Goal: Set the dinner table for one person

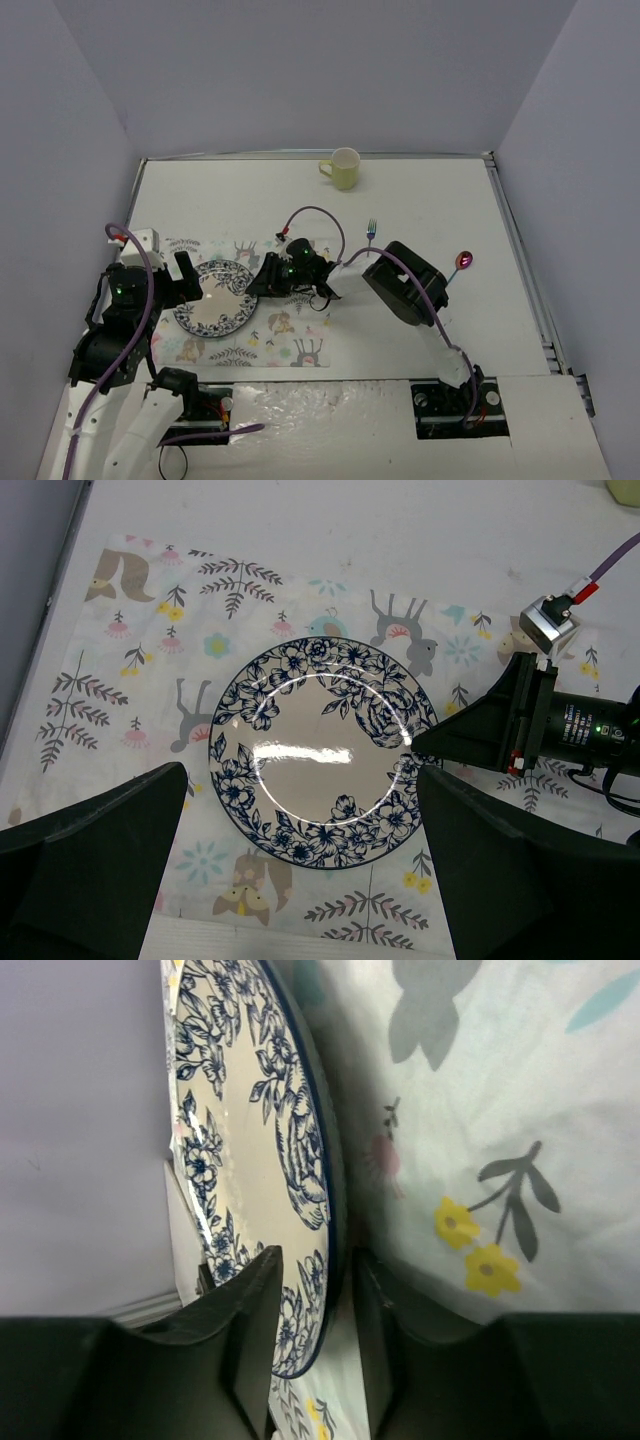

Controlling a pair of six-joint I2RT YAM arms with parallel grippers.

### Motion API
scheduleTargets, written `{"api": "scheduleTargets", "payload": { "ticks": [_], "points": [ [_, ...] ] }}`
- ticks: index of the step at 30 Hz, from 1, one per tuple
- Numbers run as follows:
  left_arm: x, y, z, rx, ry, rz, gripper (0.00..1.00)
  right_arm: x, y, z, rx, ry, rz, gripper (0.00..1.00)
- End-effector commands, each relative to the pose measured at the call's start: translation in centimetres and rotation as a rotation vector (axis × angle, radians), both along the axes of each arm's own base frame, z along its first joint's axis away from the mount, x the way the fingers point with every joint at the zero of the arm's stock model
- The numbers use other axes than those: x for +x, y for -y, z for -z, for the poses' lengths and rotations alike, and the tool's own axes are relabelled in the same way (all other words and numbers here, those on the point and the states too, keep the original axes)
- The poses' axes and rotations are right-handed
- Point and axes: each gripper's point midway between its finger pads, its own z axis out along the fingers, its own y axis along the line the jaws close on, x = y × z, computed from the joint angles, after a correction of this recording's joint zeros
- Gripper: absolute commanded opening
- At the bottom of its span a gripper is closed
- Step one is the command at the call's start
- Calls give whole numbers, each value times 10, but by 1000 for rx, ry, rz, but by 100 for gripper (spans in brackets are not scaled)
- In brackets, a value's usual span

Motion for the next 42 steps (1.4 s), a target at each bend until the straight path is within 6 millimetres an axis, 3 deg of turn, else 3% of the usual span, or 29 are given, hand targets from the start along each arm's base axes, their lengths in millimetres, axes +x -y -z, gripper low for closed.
{"api": "scheduleTargets", "payload": {
  "ticks": [1,4,10,15,23,27,30,36,42],
  "points": [
    [7,0,-9,-7,37,-12,97,14,-15,-58,87,177,-30,36],
    [8,0,-8,-7,35,-15,97,21,-8,-53,17,214,-19,53],
    [8,-1,-9,-7,36,-17,97,41,19,-52,-176,322,20,71],
    [13,2,-8,-10,34,-11,97,65,58,-83,-308,439,113,78],
    [38,10,-1,-16,24,5,97,137,189,-134,-551,544,491,79],
    [49,9,5,4,5,-2,97,175,245,-153,-611,551,672,78],
    [52,8,11,11,-9,-9,97,201,274,-160,-629,529,775,76],
    [46,-2,18,32,-13,-47,97,253,295,-185,-634,529,933,74],
    [42,-8,17,35,3,-74,97,294,303,-170,-648,489,1038,73]
  ]
}}
